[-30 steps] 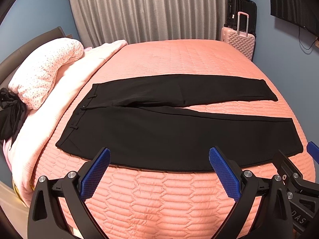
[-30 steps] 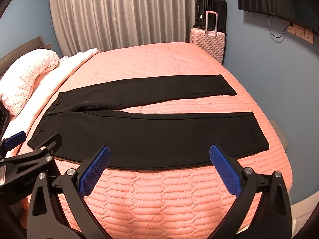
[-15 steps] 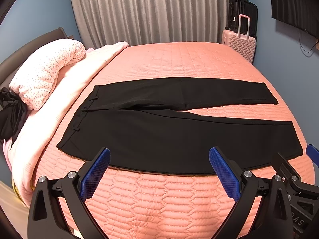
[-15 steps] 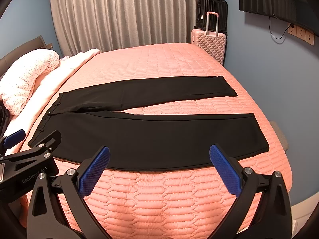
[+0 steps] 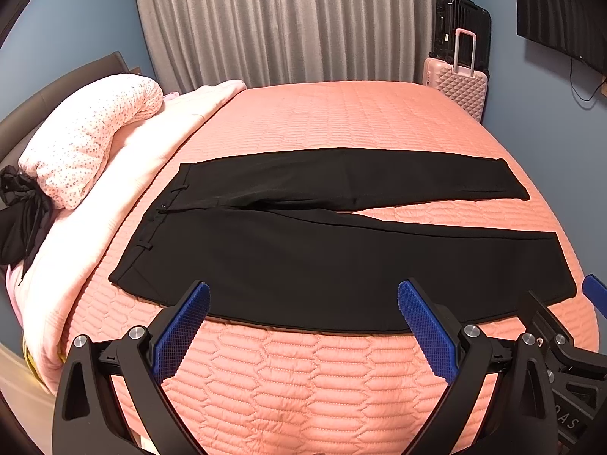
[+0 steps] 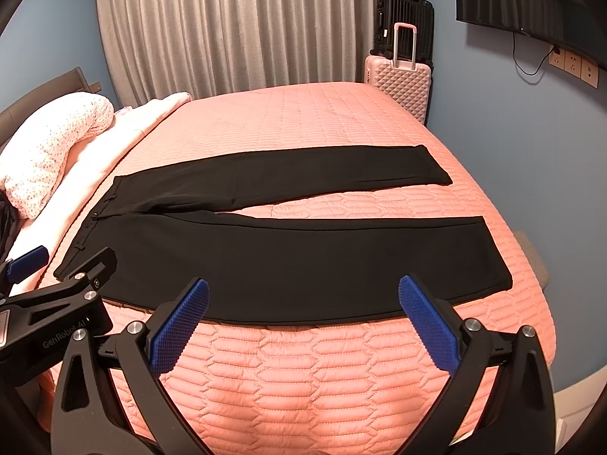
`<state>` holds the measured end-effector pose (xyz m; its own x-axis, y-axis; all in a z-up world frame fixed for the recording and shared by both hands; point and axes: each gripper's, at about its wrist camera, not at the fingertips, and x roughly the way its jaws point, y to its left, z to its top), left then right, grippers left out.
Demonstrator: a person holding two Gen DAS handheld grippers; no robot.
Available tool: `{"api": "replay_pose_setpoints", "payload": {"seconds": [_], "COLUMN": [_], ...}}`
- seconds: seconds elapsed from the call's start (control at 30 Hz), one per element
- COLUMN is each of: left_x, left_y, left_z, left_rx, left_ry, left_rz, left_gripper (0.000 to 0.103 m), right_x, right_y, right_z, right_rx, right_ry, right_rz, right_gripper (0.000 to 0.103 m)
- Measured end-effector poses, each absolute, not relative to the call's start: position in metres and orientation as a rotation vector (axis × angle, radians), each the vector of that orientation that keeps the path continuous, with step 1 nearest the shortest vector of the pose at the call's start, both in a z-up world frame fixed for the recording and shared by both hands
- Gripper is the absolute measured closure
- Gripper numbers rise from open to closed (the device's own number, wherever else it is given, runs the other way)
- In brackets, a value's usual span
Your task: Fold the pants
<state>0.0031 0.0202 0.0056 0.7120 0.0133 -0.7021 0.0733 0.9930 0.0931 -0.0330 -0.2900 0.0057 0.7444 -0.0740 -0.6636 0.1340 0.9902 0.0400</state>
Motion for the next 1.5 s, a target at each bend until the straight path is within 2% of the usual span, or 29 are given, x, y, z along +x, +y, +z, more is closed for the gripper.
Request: {"api": "replay_pose_setpoints", "payload": {"seconds": [1.5], "left_x": [0.0019], "left_y": [0.0193], "left_z": [0.0077], "left_rx": [0.121], "left_ry": [0.774], "left_rz": [-0.036], "left_gripper": [0.005], "right_x": [-0.0295], "right_y": [-0.2905], "right_z": [0.0154], "right_rx": [0.088], "right_ry": [0.715], "right_rz": [-0.112], "right_gripper": [0.005]}}
